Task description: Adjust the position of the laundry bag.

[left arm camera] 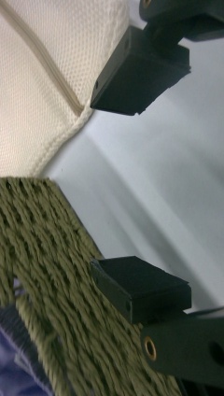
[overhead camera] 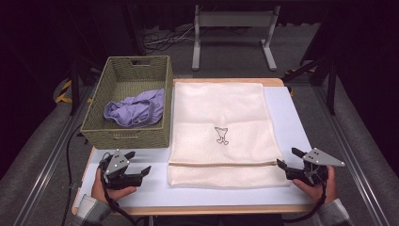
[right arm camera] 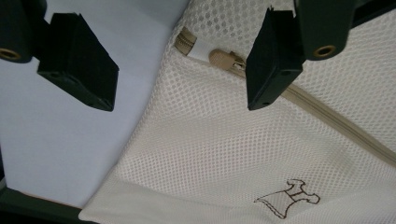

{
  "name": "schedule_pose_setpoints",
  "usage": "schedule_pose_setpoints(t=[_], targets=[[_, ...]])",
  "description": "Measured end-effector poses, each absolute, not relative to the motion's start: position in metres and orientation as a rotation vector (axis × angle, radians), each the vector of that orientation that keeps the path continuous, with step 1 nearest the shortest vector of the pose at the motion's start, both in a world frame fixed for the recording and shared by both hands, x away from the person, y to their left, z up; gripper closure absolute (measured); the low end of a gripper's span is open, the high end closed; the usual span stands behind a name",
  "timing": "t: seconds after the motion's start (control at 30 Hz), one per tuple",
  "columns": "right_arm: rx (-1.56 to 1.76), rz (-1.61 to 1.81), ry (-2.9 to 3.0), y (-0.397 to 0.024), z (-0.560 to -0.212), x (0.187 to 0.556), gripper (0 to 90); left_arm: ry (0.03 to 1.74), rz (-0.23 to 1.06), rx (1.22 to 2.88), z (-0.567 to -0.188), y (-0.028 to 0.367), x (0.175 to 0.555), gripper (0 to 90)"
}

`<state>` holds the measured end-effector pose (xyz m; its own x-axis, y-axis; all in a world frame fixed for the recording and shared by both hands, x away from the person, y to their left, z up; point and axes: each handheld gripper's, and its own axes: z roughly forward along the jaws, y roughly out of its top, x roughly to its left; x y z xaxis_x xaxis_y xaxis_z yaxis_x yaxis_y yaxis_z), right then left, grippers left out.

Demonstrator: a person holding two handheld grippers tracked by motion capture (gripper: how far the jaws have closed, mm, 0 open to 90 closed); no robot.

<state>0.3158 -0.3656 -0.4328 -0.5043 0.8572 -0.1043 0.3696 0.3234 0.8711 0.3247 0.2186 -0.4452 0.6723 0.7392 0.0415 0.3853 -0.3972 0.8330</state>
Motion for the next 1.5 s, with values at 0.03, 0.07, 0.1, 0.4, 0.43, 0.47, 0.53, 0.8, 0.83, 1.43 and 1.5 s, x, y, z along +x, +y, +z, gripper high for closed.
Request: schedule_pose_setpoints(t=[0.03, 0.07, 0.1, 0.4, 0.43, 0.47, 0.53, 0.8, 0.83, 1.43, 1.5], targets=[[1.074, 1.118, 2.031, -0.366, -0.433, 0.316, 28.7, 0.865, 0.516, 2.027, -0.445, 0.217, 0.325, 20.6], [1.073, 1.120, 2.033, -0.366, -0.434, 0.316, 30.8, 0.865, 0.517, 2.030, -0.445, 0.215, 0.325, 21.2], [1.076, 1.124, 2.035, -0.366, -0.434, 0.316, 33.1, 0.862, 0.519, 2.035, -0.445, 0.213, 0.325, 21.4], [1.081, 1.119, 2.049, -0.363, -0.434, 0.320, 32.0, 0.852, 0.512, 2.047, -0.446, 0.212, 0.322, 22.3], [1.082, 1.110, 2.052, -0.362, -0.434, 0.320, 31.5, 0.847, 0.515, 2.051, -0.446, 0.211, 0.322, 22.3], [1.081, 1.106, 2.055, -0.361, -0.435, 0.320, 31.2, 0.843, 0.513, 2.055, -0.446, 0.211, 0.322, 22.3], [1.080, 1.097, 2.060, -0.360, -0.435, 0.320, 30.9, 0.835, 0.509, 2.063, -0.446, 0.208, 0.321, 22.8], [1.104, 1.078, 2.079, -0.360, -0.437, 0.327, 38.3, 0.818, 0.454, 2.082, -0.446, 0.191, 0.329, 23.7], [1.107, 1.071, 2.080, -0.360, -0.437, 0.328, 39.9, 0.815, 0.440, 2.086, -0.447, 0.186, 0.331, 23.7], [1.144, 1.030, 2.117, -0.345, -0.436, 0.374, 43.5, 0.823, 0.372, 2.131, -0.450, 0.144, 0.358, 26.1], [1.155, 0.999, 2.116, -0.344, -0.436, 0.385, 43.5, 0.826, 0.365, 2.143, -0.451, 0.140, 0.360, 27.5]])
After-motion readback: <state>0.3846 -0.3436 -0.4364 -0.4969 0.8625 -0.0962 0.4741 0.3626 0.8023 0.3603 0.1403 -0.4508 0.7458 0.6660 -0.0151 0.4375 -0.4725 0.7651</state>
